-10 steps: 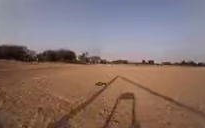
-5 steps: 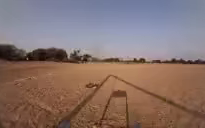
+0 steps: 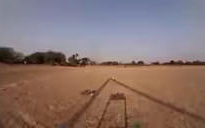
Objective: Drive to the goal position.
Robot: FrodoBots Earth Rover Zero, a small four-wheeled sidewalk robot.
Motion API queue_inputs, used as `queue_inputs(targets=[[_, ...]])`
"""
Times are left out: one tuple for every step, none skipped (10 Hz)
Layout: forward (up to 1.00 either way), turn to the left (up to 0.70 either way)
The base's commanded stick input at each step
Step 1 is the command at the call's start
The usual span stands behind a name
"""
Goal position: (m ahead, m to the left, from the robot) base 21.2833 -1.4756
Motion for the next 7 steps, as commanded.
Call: queue_inputs(targets=[[0.70,-0.04],[0.70,-0.21],[0.70,-0.35],[0.70,-0.35],[0.70,-0.35],[0.70,-0.35],[0.70,-0.35]])
